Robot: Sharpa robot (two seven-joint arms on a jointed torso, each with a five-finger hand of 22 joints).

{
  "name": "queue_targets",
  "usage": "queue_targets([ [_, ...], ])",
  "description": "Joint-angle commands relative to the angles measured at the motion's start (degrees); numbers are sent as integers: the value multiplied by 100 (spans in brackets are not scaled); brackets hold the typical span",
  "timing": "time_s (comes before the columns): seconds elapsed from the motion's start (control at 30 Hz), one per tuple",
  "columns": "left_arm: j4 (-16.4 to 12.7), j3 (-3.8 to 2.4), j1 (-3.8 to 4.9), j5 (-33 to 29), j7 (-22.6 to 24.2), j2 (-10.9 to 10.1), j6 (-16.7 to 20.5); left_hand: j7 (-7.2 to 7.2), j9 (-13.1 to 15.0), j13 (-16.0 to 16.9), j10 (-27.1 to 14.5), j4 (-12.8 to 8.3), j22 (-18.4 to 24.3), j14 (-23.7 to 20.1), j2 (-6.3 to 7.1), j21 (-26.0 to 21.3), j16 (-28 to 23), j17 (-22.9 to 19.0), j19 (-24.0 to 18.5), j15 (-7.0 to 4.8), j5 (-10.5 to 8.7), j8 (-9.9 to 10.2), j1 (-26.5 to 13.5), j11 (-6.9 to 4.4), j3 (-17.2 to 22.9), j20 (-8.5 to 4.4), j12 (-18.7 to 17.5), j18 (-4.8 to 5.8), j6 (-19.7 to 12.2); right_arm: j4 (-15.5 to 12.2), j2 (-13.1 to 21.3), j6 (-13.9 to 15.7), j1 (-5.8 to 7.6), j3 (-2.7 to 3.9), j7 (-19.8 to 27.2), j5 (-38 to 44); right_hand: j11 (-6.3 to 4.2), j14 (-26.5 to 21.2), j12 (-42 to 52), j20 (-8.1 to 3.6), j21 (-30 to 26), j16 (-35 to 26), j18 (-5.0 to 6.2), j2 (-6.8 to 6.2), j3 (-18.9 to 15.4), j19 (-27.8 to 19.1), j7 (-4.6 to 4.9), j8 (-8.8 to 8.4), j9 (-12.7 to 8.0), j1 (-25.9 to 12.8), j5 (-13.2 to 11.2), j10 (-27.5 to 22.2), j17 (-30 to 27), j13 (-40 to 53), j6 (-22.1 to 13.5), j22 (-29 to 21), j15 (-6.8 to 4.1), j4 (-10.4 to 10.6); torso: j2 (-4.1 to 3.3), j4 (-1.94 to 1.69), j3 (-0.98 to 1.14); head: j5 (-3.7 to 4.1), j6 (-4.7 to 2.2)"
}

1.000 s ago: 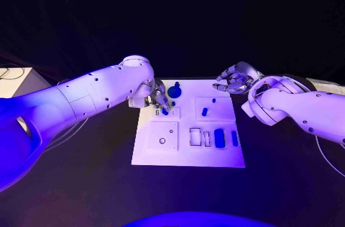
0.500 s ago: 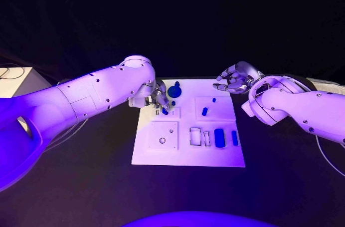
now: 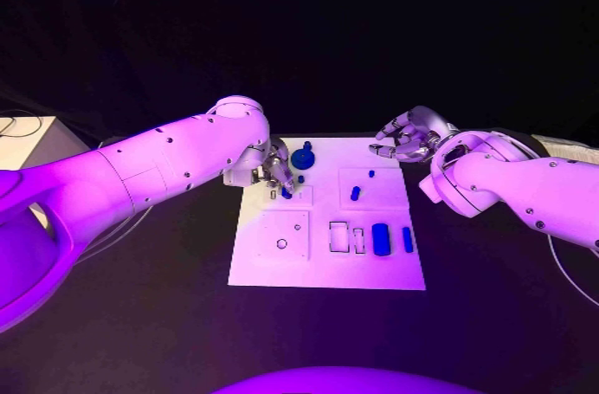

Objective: Assemble the parts on the task board

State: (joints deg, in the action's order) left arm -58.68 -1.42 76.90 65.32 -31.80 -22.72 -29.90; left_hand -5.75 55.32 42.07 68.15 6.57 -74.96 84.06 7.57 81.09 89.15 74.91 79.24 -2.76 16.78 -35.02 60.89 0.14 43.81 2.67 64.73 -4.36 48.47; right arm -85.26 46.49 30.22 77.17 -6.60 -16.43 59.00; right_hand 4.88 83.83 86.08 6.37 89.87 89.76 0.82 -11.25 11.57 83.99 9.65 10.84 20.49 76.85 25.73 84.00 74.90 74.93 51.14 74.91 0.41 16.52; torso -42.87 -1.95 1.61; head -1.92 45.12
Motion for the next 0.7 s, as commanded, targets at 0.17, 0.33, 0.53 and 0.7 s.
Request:
queue_targets([
  [0.17,39,31,-58,-13,-62,19,-28,164,61,30,79,-785,-16,557,-18,16,37,1411,33,-58,-35,24,-158,-28,864,7,8,58,210,-6,-2,-48,1,1,25,50,-11,611,-7,-8,13,14,-82,-13,42,601,-11,32,-8,-17,21,140,1484,1069,-25,1509,5,-1,2,1,-1,-2,2],
  [0.33,64,33,-75,-46,-62,36,7,213,107,65,127,-617,-36,564,16,19,45,1427,52,-85,-99,41,-308,-61,615,-7,36,64,232,-7,-2,-48,1,1,27,50,-11,611,-7,-8,13,14,-82,-13,42,601,-11,32,-8,-17,21,140,1484,1069,-25,1509,5,-1,1,3,1,-6,4],
  [0.53,75,34,-88,-63,-59,44,42,242,124,91,148,-480,-44,567,36,17,48,1434,65,-105,-136,71,-396,-83,389,-23,54,67,269,-8,-1,-49,1,1,27,50,-11,611,-7,-8,13,14,-82,-13,42,601,-11,32,-8,-17,21,140,1484,1069,-25,1509,5,-1,0,4,2,-3,12],
  [0.7,75,34,-92,-73,-58,43,49,253,126,111,155,-425,-55,570,69,21,52,1443,77,-113,-148,90,-429,-93,272,-31,67,70,293,-6,1,-49,2,1,27,50,-11,611,-7,-8,13,14,-82,-13,42,601,-11,32,-8,-17,21,140,1484,1069,-25,1509,5,-1,-1,-3,4,3,17],
])
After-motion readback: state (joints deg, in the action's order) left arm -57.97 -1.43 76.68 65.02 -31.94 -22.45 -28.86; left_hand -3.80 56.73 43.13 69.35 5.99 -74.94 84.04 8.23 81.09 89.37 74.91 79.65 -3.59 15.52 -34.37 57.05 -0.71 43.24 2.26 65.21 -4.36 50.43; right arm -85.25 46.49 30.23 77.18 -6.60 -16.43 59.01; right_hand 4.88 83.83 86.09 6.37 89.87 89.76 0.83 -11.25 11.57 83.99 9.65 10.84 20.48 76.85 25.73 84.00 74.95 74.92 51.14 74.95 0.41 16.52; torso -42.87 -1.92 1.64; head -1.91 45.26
